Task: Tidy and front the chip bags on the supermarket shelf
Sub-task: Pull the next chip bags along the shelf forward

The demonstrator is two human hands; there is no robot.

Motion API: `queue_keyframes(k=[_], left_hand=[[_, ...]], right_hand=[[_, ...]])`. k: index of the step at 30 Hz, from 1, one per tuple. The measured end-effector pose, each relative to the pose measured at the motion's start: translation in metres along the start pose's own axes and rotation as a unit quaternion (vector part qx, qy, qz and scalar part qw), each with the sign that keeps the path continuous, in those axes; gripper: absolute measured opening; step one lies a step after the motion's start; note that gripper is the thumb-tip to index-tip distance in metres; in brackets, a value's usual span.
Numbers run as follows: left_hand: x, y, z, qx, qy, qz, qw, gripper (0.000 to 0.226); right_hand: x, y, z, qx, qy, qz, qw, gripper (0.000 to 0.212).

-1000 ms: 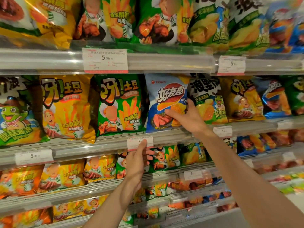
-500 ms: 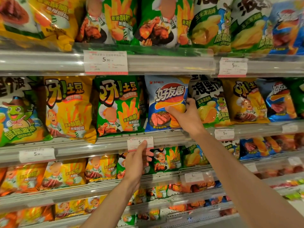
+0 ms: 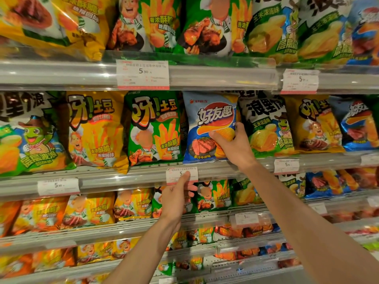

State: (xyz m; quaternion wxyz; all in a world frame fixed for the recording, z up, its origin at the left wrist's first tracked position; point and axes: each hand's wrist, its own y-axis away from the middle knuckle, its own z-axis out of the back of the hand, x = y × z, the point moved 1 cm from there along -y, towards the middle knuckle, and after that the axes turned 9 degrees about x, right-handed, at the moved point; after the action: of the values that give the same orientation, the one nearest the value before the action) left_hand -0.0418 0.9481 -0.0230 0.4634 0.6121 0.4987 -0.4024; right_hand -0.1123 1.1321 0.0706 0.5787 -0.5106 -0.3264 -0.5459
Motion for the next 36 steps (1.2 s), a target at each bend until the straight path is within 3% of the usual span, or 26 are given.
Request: queue_keyframes(k=[10,13,15,19,28,36], left_hand=[[0.001,-0.003,0.005,0.02,0.007,0.01,1.0,0.044],[0.004,-0.004,0.009,0.02,-0.013,0.001,1.0,0.044],[0.009,-0.002,0.017,0.021,-0.033,-0.025,0.999,0.042],[0.018,0.012,0.037,0.083,-0.124,-0.101,0.984,0.021],[0.048,0.037,0.054,0.092,-0.307,-0.121,0.94,0.029],[0.069,0.05,-0.016,0.04,-0.306,-0.089,0.947,0.029]], right_hand=[[-0.002,0.031,-0.002,-0.018,0.059,0.024,0.998,0.085],[-0.019,0.062,-0.002,-0.012,0.185,0.06,0.981,0.08],[-0.033,0.084,-0.001,-0.005,0.314,0.078,0.946,0.076],[-0.061,0.137,-0.006,0.024,0.4,0.061,0.914,0.073],[-0.112,0.188,0.007,0.072,0.305,-0.062,0.948,0.072],[-0.154,0.178,0.079,0.057,0.213,-0.094,0.971,0.069]])
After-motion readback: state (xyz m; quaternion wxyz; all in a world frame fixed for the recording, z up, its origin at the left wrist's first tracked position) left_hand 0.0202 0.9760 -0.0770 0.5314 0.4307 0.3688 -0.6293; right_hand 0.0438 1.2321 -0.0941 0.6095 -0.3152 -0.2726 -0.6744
